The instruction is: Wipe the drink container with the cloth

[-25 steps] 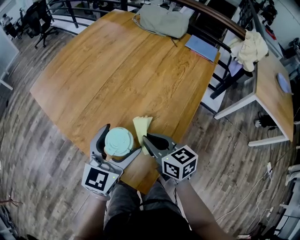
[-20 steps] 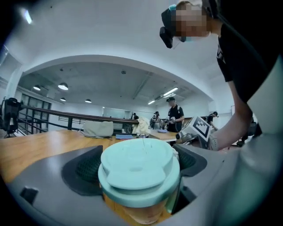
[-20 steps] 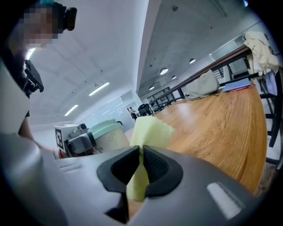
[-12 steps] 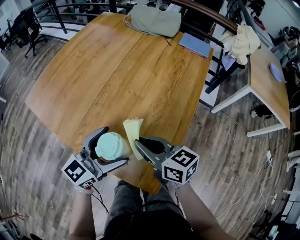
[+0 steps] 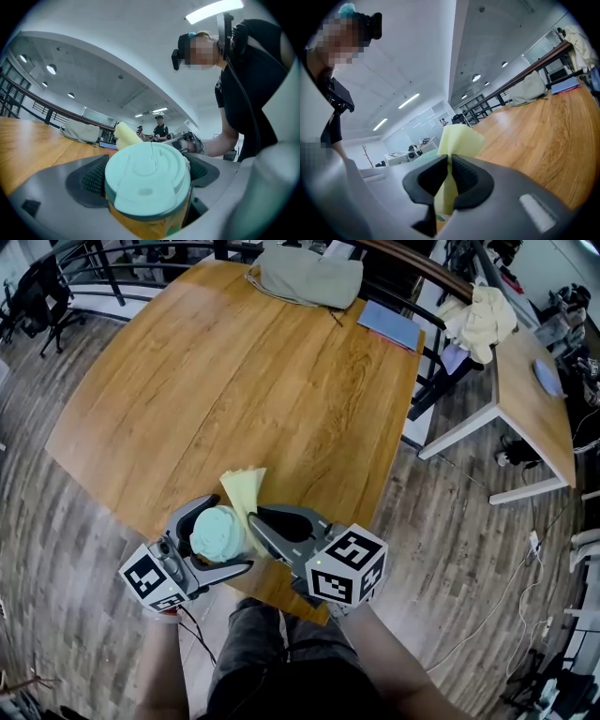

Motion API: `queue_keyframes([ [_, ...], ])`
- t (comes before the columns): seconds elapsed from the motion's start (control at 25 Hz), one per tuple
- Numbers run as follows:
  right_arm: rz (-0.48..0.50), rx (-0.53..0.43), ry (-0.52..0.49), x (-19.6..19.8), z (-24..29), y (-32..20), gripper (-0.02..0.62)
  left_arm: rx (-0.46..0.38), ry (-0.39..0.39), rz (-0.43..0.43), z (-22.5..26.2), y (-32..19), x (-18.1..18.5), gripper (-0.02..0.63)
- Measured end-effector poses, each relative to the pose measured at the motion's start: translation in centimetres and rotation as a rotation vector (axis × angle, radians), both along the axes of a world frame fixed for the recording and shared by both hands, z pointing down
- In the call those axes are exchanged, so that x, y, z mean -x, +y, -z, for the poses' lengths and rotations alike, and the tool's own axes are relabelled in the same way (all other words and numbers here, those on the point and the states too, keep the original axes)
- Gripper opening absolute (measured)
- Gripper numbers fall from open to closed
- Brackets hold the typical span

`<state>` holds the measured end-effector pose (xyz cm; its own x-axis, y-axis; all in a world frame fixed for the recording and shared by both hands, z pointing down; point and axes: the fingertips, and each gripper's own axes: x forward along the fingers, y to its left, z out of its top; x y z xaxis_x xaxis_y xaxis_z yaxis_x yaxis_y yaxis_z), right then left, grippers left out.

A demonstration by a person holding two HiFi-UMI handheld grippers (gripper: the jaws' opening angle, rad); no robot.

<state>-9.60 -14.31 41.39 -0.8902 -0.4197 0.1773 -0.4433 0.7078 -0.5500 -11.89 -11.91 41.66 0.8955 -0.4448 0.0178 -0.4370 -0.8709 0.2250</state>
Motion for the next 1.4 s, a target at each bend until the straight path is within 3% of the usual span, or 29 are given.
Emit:
queue_keyframes([
  [0.88, -0.131, 0.194, 0.304, -5.8, -11.9, 1.0, 0.035, 0.0, -0.027, -0.055, 0.0, 0.6, 0.6, 0.494],
  [1.12, -0.14, 0.192, 0.379, -6.4, -12.8, 1.0, 0.035, -0.012, -0.038, -0.073, -0.1, 0.6, 0.4, 0.494],
  [1.24, -0.105, 0.137, 0.326, -5.4, -11.0, 0.9, 0.035, -0.035, -0.064, -0.099, 0.0, 1.1, 0.0, 0.494],
  [1.4, -0.039, 0.09, 0.148, -3.1, -6.2, 0.3, 0.035, -0.029, -0.156, -0.136, -0.6, 2.1, -0.7, 0.494],
])
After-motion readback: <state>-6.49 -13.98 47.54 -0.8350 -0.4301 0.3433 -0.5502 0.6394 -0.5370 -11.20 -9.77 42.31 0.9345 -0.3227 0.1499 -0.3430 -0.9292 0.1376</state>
